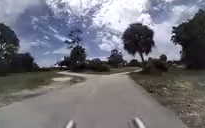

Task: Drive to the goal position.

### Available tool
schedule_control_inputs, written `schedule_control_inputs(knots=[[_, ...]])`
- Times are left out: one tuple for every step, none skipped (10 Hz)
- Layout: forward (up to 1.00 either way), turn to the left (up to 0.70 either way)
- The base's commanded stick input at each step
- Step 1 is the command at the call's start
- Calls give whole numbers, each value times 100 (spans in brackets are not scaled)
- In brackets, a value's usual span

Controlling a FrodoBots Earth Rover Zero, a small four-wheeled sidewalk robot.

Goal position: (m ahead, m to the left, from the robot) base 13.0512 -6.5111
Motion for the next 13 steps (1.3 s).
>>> schedule_control_inputs(knots=[[85, 0], [85, 0], [85, 0], [85, 0], [85, 0], [85, 0], [85, 0], [85, 0], [85, 0], [85, 0], [85, 0], [85, 0], [85, 0]])
